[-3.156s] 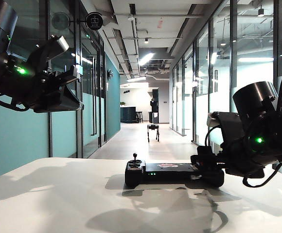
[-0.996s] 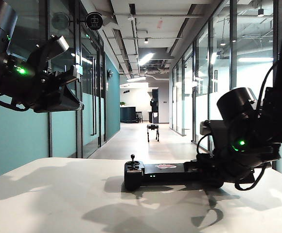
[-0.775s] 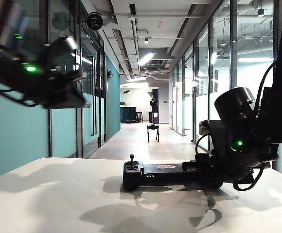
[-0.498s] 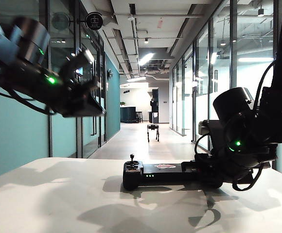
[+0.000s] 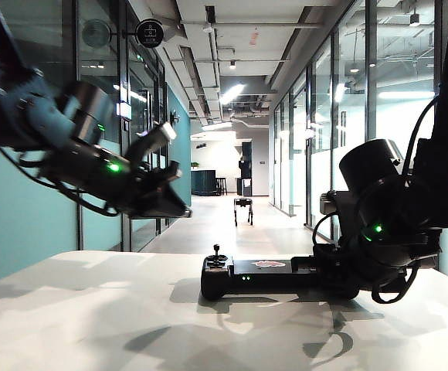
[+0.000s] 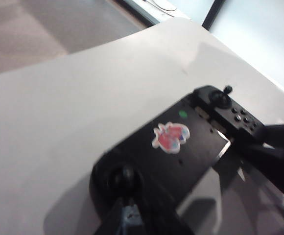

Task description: Push the left joystick on the remote control sitting on the white table backward to make the robot dog back up in a straight line until it returns close to you.

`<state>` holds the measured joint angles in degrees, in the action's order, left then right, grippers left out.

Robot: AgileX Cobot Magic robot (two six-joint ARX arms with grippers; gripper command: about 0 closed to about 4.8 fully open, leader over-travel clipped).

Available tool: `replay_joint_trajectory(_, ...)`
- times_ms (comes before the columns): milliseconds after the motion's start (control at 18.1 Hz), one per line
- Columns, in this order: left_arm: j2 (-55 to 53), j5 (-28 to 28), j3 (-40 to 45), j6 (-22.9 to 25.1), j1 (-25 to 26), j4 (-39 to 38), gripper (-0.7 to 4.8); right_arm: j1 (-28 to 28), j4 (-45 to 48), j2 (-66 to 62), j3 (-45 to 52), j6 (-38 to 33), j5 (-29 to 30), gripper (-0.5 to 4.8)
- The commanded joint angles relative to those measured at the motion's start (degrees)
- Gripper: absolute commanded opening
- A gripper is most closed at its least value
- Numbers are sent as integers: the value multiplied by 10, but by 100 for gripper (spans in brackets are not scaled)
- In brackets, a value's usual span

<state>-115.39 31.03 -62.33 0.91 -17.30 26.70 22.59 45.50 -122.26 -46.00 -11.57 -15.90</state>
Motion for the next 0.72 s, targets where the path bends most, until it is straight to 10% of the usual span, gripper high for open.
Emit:
replay_joint_trajectory(55,-31,21,-38,8,0,-2,-6,0,17,3,-2,-5,-7,144)
replay_joint_trajectory(720,-126,29,-188,77,0,-128,-6,0,17,3,-2,-5,-7,144)
